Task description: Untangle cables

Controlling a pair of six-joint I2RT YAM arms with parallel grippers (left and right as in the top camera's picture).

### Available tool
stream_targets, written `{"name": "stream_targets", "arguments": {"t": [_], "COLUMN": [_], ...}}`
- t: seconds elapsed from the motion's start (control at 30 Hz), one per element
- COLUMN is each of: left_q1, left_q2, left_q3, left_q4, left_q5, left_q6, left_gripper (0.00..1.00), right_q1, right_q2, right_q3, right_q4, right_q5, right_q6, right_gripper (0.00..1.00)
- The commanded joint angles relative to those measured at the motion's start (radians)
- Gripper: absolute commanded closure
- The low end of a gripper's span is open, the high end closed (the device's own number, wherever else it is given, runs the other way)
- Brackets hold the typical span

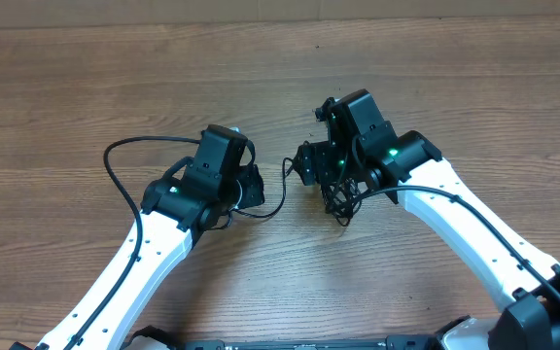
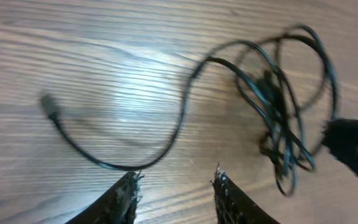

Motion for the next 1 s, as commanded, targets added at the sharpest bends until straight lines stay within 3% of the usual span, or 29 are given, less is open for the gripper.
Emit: {"name": "stream_targets", "arguments": {"t": [0.0, 0.1, 0.2, 0.3, 0.53, 0.6, 0.8, 0.97], "left_q1": [-0.006, -0.006, -0.006, -0.007, -0.027, -0.035, -0.038, -0.043], "left_q2": [-0.019, -0.019, -0.019, -0.018, 0.093, 0.173, 0.328, 0.425], "left_q3": [0.018, 0.018, 0.018, 0.018, 0.018, 0.018, 0.018, 0.018], "left_q4": [-0.013, -0.032, -0.047, -0.045, -0.002, 0.085, 0.384, 0.547], "left_q5": [-0.112, -0.134, -0.134, -0.126, -0.042, 0.017, 0.211, 0.26], "left_q6": [-0.082, -0.084, -0.147, -0.267, -0.54, -0.55, -0.531, -0.544], "left_gripper": [0.55, 0.5, 0.15, 0.02, 0.0, 0.01, 0.01, 0.17], "right_q1": [-0.001, -0.001, -0.001, -0.003, -0.003, -0.003, -0.003, -0.003], "right_q2": [0.053, 0.1, 0.123, 0.123, 0.124, 0.124, 0.124, 0.124], "right_q3": [0.006, 0.006, 0.006, 0.007, 0.008, 0.008, 0.008, 0.008], "right_q4": [0.026, 0.018, 0.014, 0.016, 0.005, -0.028, -0.142, -0.175], "right_q5": [-0.005, -0.005, -0.005, -0.005, 0.041, 0.17, 0.204, 0.22], "right_q6": [-0.016, -0.013, -0.013, -0.013, 0.042, 0.169, 0.183, 0.184], "right_gripper": [0.21, 0.23, 0.25, 0.41, 0.37, 0.33, 0.29, 0.29]}}
